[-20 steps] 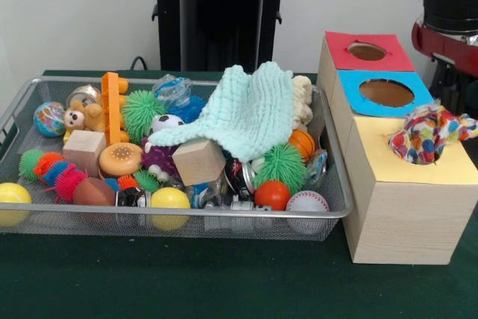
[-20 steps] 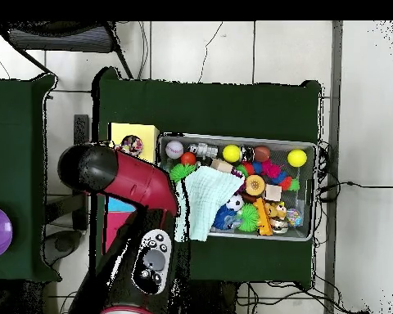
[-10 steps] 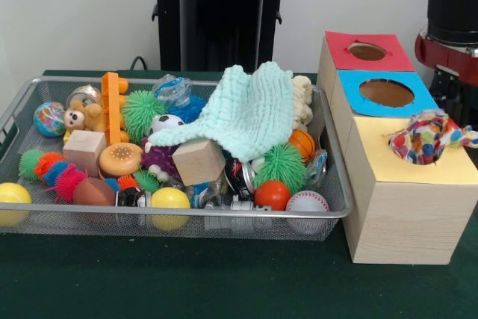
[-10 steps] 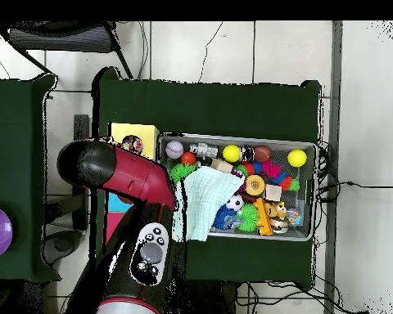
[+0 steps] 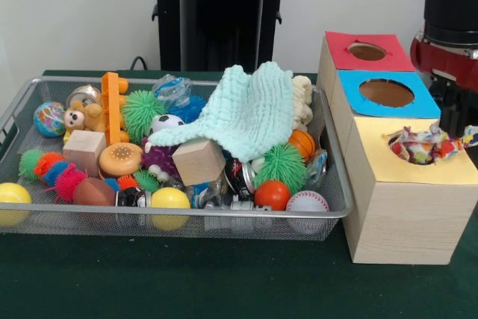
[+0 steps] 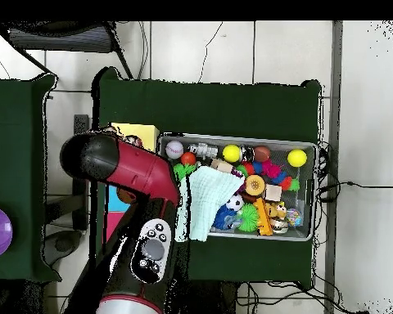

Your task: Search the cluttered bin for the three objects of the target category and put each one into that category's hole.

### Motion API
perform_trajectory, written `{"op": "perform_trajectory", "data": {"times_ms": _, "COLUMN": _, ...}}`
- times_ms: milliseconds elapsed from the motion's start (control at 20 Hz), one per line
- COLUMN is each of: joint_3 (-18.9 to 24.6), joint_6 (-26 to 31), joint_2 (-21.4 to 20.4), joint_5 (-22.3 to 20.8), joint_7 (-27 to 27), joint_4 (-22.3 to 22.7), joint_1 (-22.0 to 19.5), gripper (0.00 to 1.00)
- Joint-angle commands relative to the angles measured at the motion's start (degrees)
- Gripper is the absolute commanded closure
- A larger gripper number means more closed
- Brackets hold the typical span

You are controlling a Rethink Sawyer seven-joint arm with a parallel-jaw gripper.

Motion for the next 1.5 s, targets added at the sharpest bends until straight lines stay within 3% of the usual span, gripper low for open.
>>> {"op": "perform_trajectory", "data": {"times_ms": 50, "joint_3": 0.1, "joint_6": -3.6, "joint_2": 5.8, "joint_5": -2.5, "joint_7": 9.1, "joint_4": -2.3, "joint_1": -2.2, "gripper": 1.0}}
{"op": "perform_trajectory", "data": {"times_ms": 300, "joint_3": 0.2, "joint_6": -1.9, "joint_2": 7.5, "joint_5": -2.4, "joint_7": 9.2, "joint_4": -1.4, "joint_1": -1.9, "gripper": 1.0}}
{"op": "perform_trajectory", "data": {"times_ms": 550, "joint_3": -2.1, "joint_6": 1.9, "joint_2": 8.6, "joint_5": -2.2, "joint_7": 12.4, "joint_4": -2.3, "joint_1": 0.2, "gripper": 1.0}}
{"op": "perform_trajectory", "data": {"times_ms": 800, "joint_3": -4.5, "joint_6": 6.0, "joint_2": 8.7, "joint_5": -3.3, "joint_7": 12.4, "joint_4": -2.7, "joint_1": 0.9, "gripper": 1.0}}
{"op": "perform_trajectory", "data": {"times_ms": 1300, "joint_3": -5.5, "joint_6": 5.3, "joint_2": 9.5, "joint_5": -2.5, "joint_7": 11.5, "joint_4": -3.2, "joint_1": 1.5, "gripper": 1.0}}
{"op": "perform_trajectory", "data": {"times_ms": 1500, "joint_3": -5.0, "joint_6": 5.2, "joint_2": 11.2, "joint_5": -4.0, "joint_7": 8.5, "joint_4": -3.8, "joint_1": 1.3, "gripper": 1.0}}
